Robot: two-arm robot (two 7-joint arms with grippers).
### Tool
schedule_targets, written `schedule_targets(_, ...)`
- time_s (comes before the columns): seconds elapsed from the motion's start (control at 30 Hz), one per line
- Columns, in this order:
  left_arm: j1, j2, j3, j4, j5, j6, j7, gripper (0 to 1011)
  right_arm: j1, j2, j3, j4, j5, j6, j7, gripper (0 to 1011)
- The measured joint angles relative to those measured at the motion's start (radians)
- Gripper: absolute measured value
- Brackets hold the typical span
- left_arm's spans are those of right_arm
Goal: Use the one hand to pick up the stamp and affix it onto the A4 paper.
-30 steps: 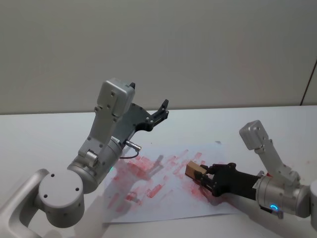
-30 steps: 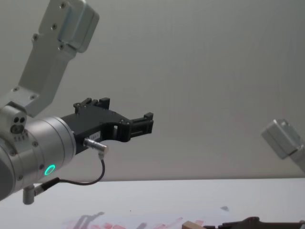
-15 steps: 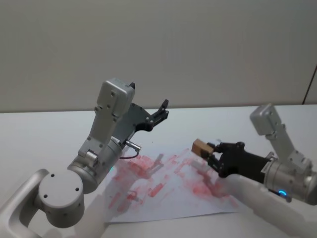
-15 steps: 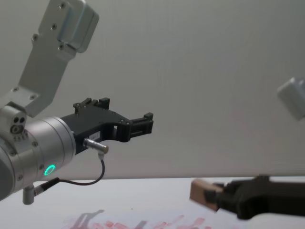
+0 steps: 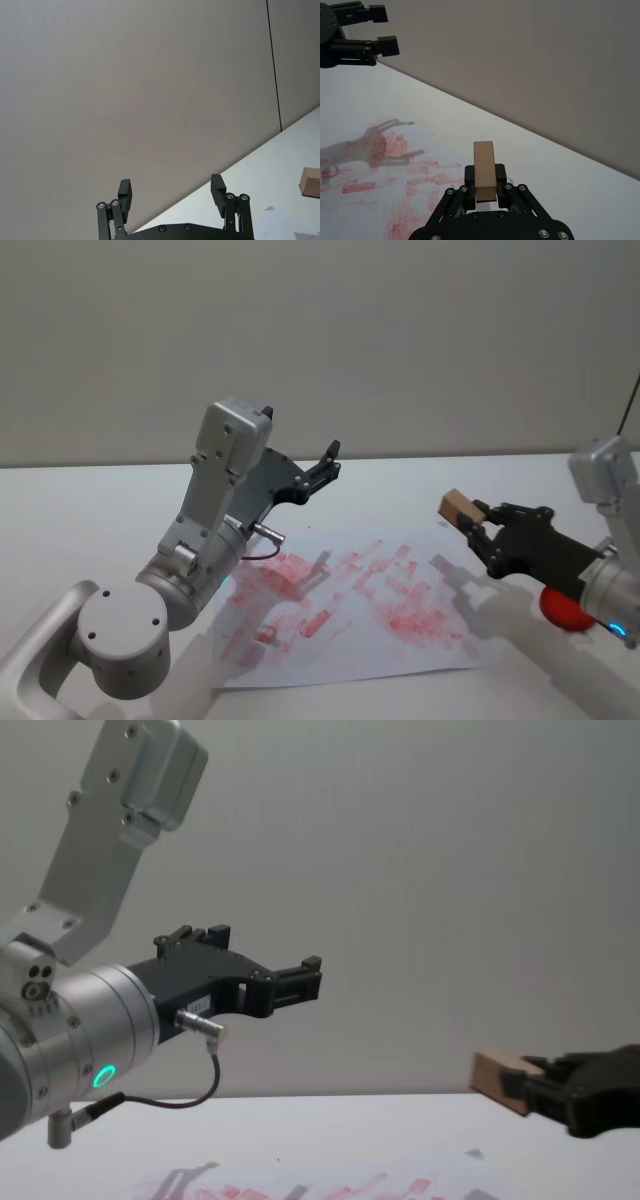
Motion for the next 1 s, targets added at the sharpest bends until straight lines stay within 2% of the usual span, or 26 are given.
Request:
schedule_targets(0.37,0.000,0.000,0.000,0.000,0.000,0.000,0.000,1001,-0.114,0.057,0.037,-0.105,0.059,0.056,-0.156,216)
schedule_targets(0.7,0.000,0.000,0.000,0.000,0.000,0.000,0.000,1001,-0.216,0.100,0.074,-0.169,0.123,0.146,-0.302,216)
schedule_targets(1.0,0.000,0.000,0.000,0.000,0.000,0.000,0.000,1001,-0.263,0.118,0.092,-0.182,0.157,0.211,-0.362,216)
